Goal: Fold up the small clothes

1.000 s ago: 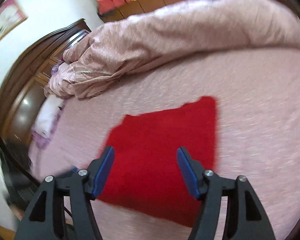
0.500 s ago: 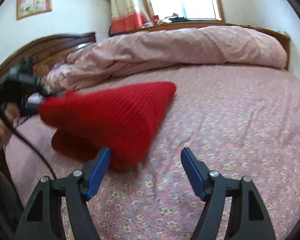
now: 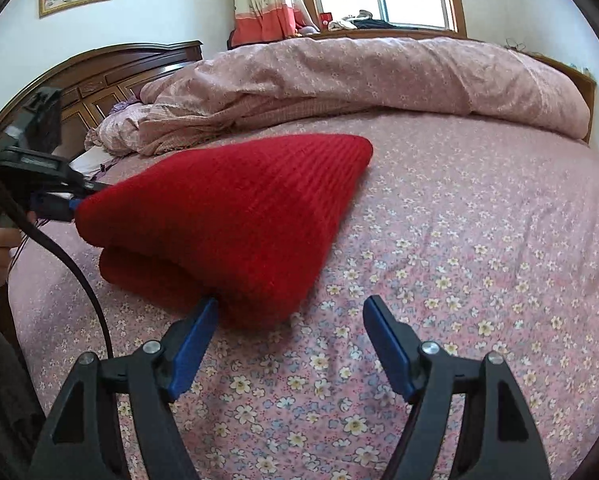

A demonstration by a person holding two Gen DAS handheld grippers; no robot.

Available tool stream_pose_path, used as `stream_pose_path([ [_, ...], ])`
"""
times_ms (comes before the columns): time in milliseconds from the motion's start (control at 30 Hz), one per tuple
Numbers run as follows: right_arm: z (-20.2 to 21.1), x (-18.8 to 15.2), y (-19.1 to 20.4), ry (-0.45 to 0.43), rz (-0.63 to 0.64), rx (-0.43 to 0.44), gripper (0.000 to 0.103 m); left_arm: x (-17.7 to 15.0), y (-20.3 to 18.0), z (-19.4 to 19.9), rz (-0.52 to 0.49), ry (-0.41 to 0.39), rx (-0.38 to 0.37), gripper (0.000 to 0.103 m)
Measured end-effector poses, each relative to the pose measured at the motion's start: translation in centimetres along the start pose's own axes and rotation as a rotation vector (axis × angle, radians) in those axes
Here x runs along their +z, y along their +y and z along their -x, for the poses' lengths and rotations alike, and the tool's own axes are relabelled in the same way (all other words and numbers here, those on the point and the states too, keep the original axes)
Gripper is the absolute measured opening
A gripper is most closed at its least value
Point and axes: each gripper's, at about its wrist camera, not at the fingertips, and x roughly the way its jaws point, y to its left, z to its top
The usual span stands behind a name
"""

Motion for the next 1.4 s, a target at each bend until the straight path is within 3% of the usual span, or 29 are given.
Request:
stream_pose_path([
  [33, -0.2, 0.0, 0.2, 0.004, 0.01, -0.001, 0.079, -0.3, 0.5, 0.3, 0.039, 0.003, -0.04, 0.058],
  [133, -0.2, -0.5, 0.7, 0.017, 0.027, -0.003, 0.079, -1.4, 2.6, 0.2, 0.197, 0.057, -0.211, 0.072],
  [233, -0.3, -0.7, 1.0, 0.022, 0.039, 0.0, 0.079, -2.0, 3.2, -2.3, 0.341, 0.166, -0.389, 0.075],
  [300, -0.3, -0.7, 1.2, 0.024, 0.05, -0.003, 0.079, -2.0, 3.2, -3.5, 0.398, 0.206, -0.452, 0.077],
  [600, 0.3, -1.2, 1.5, 0.005, 0.07, -0.016, 0.079, 1.1, 2.6, -6.1, 0.493, 0.171, -0.422, 0.078],
  [700, 0.3, -1.1, 1.4, -0.016, 0.082, -0.06, 0.08, 2.1, 1.8, -6.6, 0.483, 0.143, -0.396, 0.077],
  [733, 0.1, -1.1, 1.3, -0.014, 0.08, -0.07, 0.08, 2.4, 1.6, -6.5, 0.481, 0.119, -0.382, 0.067],
  [767, -0.1, -1.0, 1.2, -0.007, 0.075, -0.076, 0.08, 2.7, 1.4, -6.4, 0.467, 0.104, -0.361, 0.035],
  [800, -0.5, -1.0, 0.9, 0.005, 0.062, -0.079, 0.08, 3.1, 0.9, -6.4, 0.438, 0.105, -0.324, 0.019],
  [900, -0.9, -0.6, 0.3, 0.006, 0.025, -0.074, 0.08, 4.1, -1.3, -5.5, 0.315, 0.063, -0.278, 0.017],
  [1100, -2.0, 1.3, 0.6, -0.039, -0.037, -0.065, 0.08, 5.4, -7.6, -1.9, -0.012, -0.125, -0.244, 0.016],
  [1200, -4.0, 2.3, 1.1, -0.016, -0.022, -0.142, 0.081, 5.4, -8.4, -1.4, -0.1, -0.169, -0.208, 0.016],
  [1267, -5.0, 2.2, 0.9, 0.044, -0.033, -0.179, 0.087, 5.0, -7.6, -1.2, -0.147, -0.185, -0.123, 0.016],
  [1367, -3.1, 1.7, 1.1, -0.005, 0.013, -0.246, 0.087, 4.1, -6.6, -3.5, -0.248, -0.193, 0.148, 0.012],
  [1400, -2.4, 1.4, 1.5, -0.03, 0.06, -0.283, 0.087, 3.8, -5.8, -4.3, -0.254, -0.164, 0.183, 0.012],
])
